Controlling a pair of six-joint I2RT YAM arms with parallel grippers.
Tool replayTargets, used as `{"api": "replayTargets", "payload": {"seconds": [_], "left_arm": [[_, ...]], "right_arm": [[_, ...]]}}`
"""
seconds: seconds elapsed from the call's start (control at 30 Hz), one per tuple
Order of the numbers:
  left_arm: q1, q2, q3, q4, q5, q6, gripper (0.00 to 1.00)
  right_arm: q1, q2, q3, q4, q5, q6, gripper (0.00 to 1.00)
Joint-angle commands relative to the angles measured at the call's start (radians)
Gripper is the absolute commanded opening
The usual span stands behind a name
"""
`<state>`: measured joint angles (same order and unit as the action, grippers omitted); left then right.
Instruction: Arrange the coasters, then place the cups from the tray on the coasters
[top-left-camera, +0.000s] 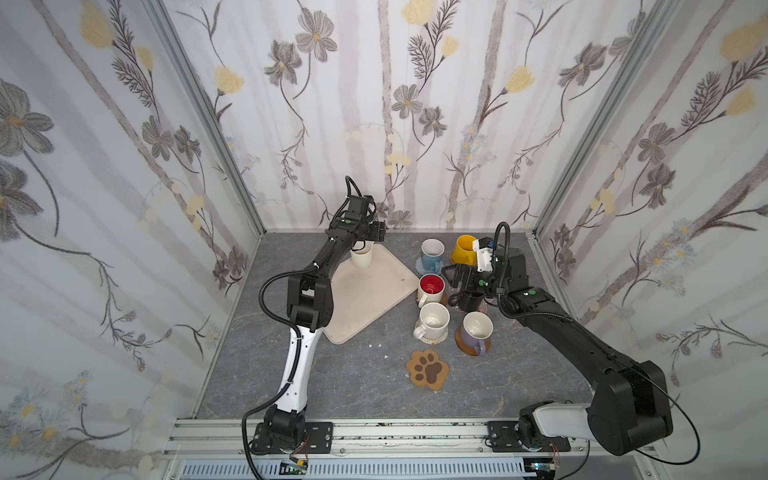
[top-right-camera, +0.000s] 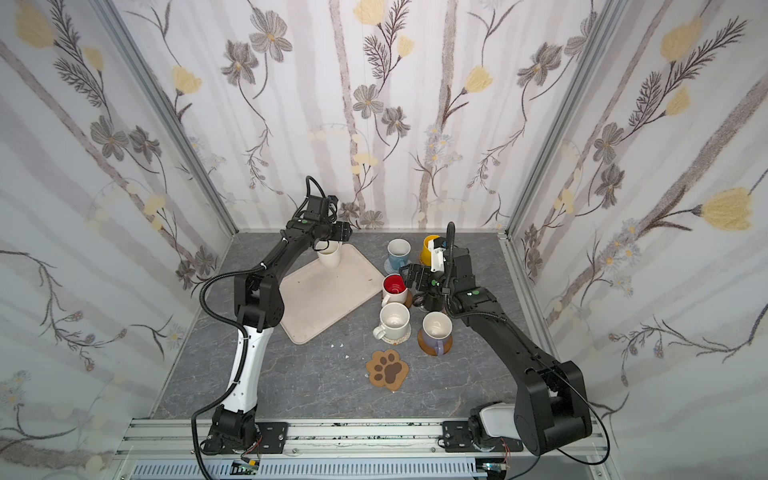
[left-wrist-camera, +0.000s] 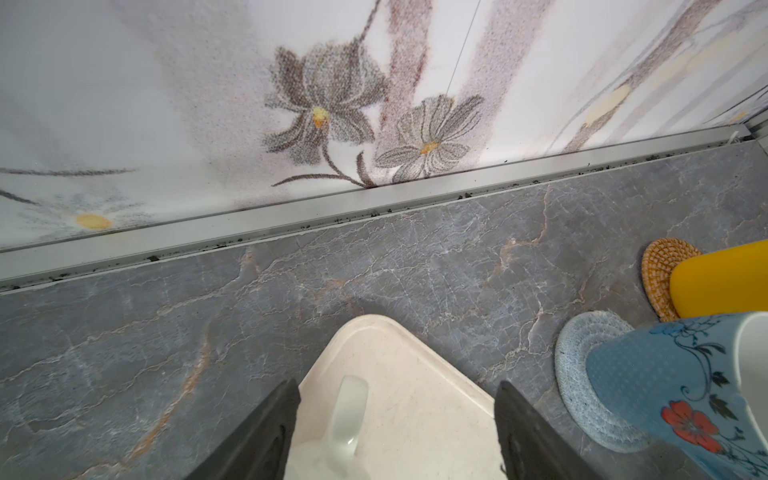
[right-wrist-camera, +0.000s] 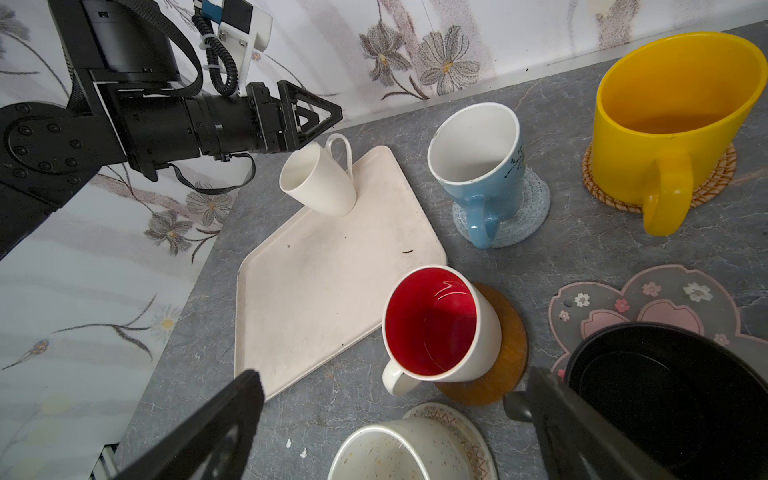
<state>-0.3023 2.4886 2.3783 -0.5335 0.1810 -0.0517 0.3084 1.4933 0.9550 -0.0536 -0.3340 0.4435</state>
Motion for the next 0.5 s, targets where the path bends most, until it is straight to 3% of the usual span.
{"api": "replayTargets", "payload": {"seconds": [0.0, 0.47], "left_arm": [[0.001, 0.008, 0.007, -0.011, 0.007, 0.019, 0.76], [-0.015, -0.015, -0.056, -0.035, -0.01, 0.038, 0.66]], "right_arm": [[0.002, -0.006, -0.004, 0.004, 0.01, -0.01, 1.0], [0.002, -0.018, -0.022, 0.021, -0.001, -0.011, 1.0]]}}
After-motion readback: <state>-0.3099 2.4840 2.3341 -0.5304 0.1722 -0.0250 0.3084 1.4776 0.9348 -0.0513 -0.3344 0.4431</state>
